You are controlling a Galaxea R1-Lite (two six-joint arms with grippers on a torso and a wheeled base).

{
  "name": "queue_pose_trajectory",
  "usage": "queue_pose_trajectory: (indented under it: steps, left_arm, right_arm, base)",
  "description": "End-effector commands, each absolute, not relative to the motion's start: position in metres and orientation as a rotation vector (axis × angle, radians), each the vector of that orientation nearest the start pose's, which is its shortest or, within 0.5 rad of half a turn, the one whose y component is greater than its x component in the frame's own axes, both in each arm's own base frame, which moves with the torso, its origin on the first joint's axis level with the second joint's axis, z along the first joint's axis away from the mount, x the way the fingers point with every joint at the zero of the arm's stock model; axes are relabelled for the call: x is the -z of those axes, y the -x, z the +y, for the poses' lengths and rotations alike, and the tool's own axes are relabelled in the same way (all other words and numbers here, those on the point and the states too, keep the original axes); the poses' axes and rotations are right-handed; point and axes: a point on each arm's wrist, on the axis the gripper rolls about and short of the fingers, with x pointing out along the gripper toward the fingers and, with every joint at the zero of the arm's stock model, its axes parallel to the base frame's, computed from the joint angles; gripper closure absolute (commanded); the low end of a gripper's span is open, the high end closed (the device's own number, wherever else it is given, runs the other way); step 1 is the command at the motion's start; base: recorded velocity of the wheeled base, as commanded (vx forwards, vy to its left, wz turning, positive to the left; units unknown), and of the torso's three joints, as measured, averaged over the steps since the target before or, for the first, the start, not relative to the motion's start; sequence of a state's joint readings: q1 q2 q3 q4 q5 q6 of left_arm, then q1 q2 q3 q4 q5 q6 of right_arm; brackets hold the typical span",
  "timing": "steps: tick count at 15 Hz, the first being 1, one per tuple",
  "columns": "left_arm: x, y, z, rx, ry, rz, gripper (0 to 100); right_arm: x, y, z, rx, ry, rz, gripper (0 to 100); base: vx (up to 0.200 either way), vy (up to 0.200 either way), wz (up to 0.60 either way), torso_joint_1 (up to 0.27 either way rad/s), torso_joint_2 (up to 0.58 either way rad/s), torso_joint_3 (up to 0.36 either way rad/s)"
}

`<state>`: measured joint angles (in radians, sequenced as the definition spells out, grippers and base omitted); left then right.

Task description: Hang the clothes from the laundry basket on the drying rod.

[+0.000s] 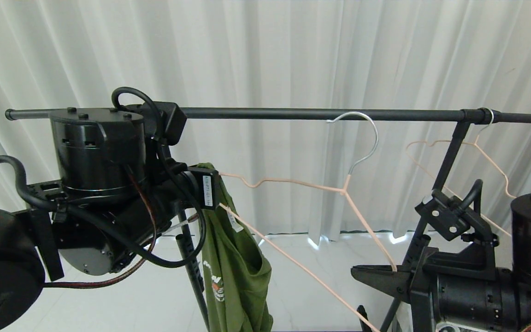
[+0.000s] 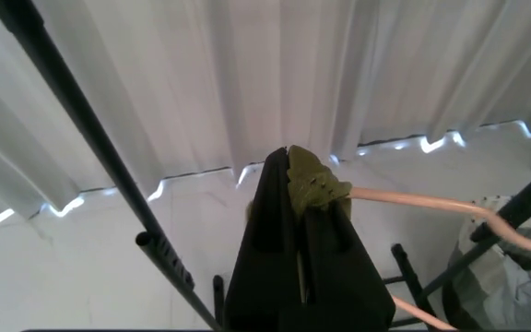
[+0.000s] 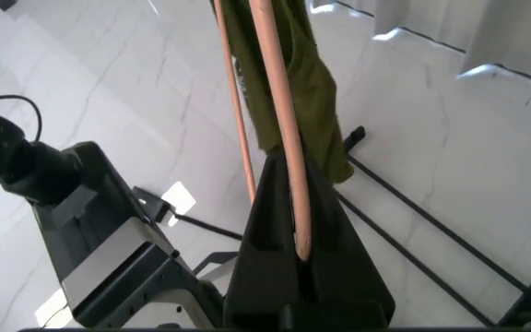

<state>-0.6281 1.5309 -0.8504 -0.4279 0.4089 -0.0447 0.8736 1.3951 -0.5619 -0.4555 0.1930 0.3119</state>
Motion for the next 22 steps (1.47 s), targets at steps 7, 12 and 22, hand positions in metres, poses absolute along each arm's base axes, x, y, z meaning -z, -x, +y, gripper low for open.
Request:
queue_pose_trajectory:
  steps: [7,12,22]
  left_arm:
    - [-0.223,-0.222,-0.155,0.221,-0.086,0.225,100]
    - [-0.222,-0.228,-0.146,0.152,-0.089,0.228,100]
    - [-0.217,-0.212,-0.168,0.239,-0.110,0.237,100]
  right_arm:
    - [-0.172,-0.135,0.202,-0.874,-0.160,0.640,100]
    - [-0.181,-0.141,0.197,-0.806,-0.196,0.589,100]
    - [-0.192,-0.152,0.198,-0.759,-0.254,0.555,100]
  base:
    - [0.000,0.000,0.00,0.000,0.00,0.000]
    - [0.000,0.000,0.00,0.000,0.00,0.000]
    - [0.000,0.000,0.00,0.000,0.00,0.000]
